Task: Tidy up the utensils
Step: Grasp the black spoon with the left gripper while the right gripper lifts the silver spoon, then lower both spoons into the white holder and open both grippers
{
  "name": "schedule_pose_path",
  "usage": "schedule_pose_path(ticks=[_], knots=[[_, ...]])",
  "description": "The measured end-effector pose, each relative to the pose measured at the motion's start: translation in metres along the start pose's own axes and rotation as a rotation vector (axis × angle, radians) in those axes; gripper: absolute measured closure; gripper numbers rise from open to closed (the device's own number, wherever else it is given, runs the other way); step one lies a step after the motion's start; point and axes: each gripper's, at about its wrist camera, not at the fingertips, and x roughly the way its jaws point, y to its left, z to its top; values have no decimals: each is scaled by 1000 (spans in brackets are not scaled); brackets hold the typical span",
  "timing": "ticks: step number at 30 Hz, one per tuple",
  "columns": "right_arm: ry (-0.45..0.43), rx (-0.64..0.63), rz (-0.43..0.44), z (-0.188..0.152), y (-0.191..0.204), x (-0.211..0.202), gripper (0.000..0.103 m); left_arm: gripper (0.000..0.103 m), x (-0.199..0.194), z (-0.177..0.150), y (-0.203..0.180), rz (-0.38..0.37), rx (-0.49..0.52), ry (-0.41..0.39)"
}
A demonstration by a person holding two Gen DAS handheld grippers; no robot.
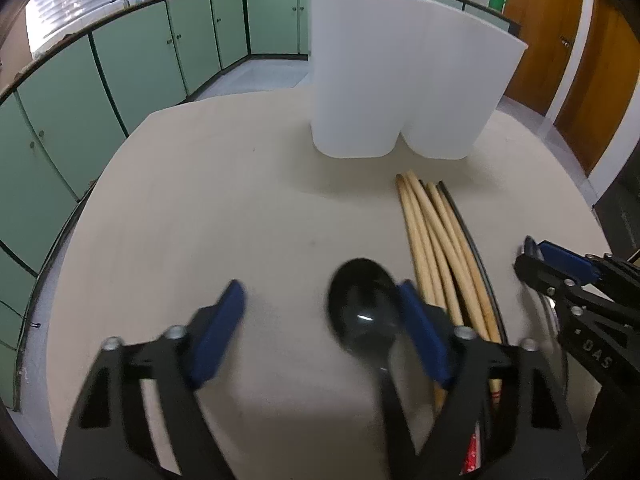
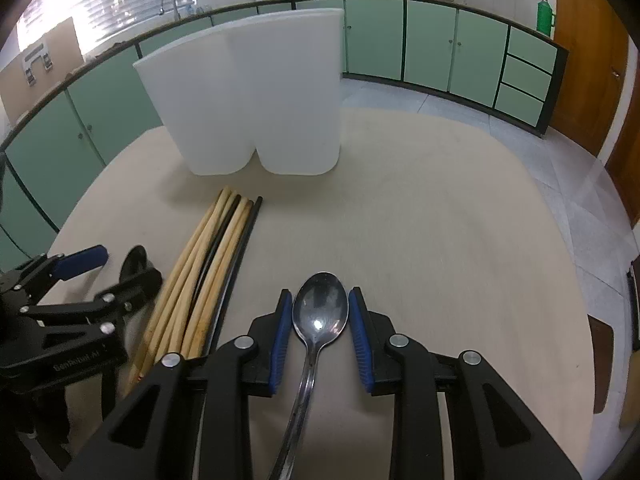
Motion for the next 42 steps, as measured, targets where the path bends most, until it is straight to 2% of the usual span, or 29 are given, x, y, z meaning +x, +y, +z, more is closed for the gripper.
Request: schedule_pose_path(ticks=[1,2,3,4,6,9,16,22,28,33,38,42], knots=[[1,-2,-3,0,1,0,74,46,-1,0,0,-12,0,-3],[-1,-2,-4,1,1,0,75,50,-3,0,0,-23,0,-6],[-4,3,-3,1,2,0,75,62,-4,1,0,-53,-4,-8],[-11,12,1,0,2,0,75,68,-5,1,1,-80,-10,-7],[-47,33,17,-2,0,-6,75,68,-7,1,1,-117,-26,-8],[-122,38,16,-3,-2,-20,75,68,-19,-1,2,-132,-26,-67],[-301,36,53,5,-7,-58,75,68,-65,-2,6,-126,22,-339],[-422,38,72,29,-13,-89,75,68,-91,12,-3,-129,35,-473],[-568,21,69,84,-17,-115,75,68,-118,68,-17,-120,51,-632],[-652,48,63,135,-21,-115,75,68,-129,116,-31,-117,54,-744],[-703,23,12,176,-15,-98,75,68,-118,158,-41,-97,52,-801],[-717,11,-27,198,-9,-76,75,68,-98,181,-46,-79,41,-795]])
